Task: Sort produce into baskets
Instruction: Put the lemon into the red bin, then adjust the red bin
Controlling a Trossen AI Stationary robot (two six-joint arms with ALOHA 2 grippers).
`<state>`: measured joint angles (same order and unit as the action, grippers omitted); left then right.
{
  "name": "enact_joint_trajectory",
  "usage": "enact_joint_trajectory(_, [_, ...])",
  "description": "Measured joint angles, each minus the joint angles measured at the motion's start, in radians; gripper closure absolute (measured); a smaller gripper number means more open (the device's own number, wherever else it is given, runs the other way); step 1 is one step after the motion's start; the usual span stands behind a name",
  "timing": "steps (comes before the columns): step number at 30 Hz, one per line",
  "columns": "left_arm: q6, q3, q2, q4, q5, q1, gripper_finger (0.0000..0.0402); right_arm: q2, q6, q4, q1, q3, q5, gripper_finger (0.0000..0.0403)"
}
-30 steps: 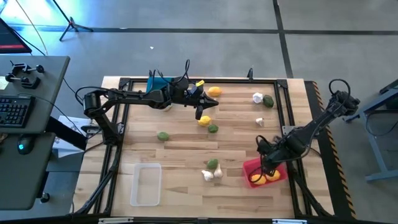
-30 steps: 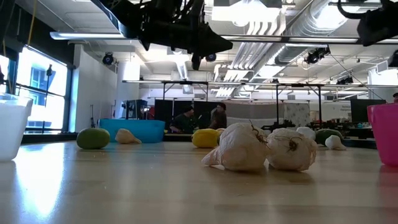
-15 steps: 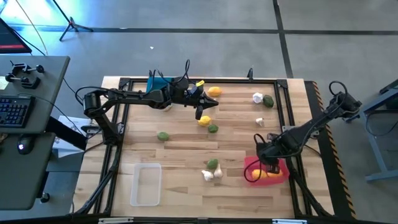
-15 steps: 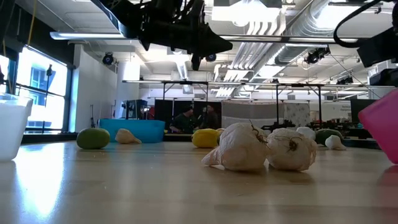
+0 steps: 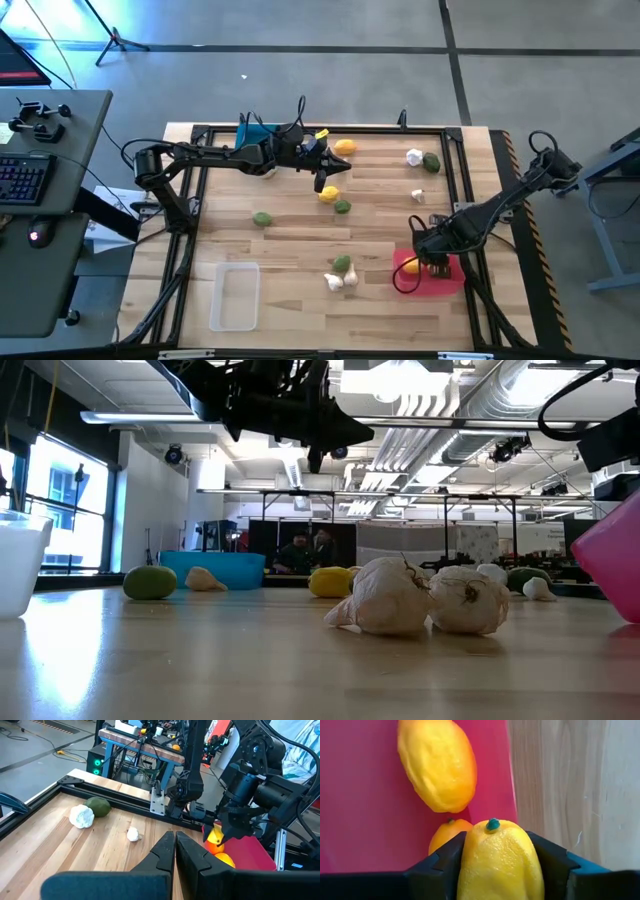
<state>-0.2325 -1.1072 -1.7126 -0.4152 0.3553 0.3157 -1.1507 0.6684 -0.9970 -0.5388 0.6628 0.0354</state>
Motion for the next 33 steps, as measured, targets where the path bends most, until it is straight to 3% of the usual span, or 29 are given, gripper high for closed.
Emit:
enact_joint_trajectory(19, [0.009, 0.000, 0.000, 0.000, -0.003, 0.000, 0.0401, 0.000, 0.049, 0.008, 0.000, 0.082, 0.040, 0.0207])
enact_joint_trajectory(33, [0.018, 0.000, 0.000, 0.000, -0.003, 0.000, 0.0401, 0.000, 0.214, 0.008, 0.000, 0.083, 0.079, 0.0148])
